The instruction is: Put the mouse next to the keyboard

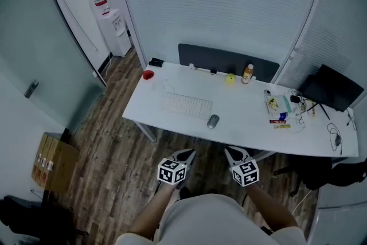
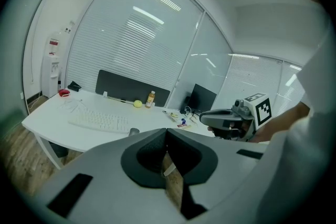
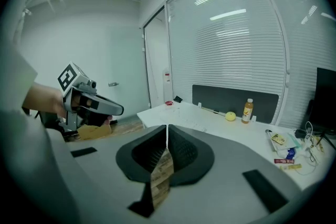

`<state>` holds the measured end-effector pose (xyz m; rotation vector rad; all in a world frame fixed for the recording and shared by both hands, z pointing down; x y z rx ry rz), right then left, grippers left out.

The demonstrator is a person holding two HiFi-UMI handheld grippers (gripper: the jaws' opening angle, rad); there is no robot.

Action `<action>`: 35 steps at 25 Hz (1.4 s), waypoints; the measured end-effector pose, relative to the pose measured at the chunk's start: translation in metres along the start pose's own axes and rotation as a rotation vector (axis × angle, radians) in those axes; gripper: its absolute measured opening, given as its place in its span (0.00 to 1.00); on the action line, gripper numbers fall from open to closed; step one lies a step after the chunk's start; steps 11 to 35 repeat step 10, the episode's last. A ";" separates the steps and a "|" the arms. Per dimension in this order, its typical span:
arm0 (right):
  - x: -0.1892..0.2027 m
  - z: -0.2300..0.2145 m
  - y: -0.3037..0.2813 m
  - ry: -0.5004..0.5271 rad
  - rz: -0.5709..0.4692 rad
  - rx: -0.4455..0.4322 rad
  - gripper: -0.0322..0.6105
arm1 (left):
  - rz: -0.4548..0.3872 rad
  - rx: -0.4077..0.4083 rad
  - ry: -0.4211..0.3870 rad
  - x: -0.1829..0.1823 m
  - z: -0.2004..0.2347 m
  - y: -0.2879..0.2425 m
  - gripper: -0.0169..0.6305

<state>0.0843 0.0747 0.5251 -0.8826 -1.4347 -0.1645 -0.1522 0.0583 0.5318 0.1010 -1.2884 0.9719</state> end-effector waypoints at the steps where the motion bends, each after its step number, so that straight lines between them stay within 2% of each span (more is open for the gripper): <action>1: -0.001 0.000 -0.001 0.002 -0.001 -0.001 0.11 | -0.001 -0.002 -0.001 -0.001 0.001 0.001 0.05; 35: -0.003 0.007 -0.006 0.005 -0.010 -0.008 0.11 | -0.014 -0.009 -0.009 -0.004 0.006 0.007 0.05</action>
Point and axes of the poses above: the fingertips, and each gripper's own axes: y backward along the fingers, z to its left, x out of its underside, the point moved 8 cm from there along y, backward along the fingers, and after that the axes turned 6 degrees about -x, right-handed, at the moved point
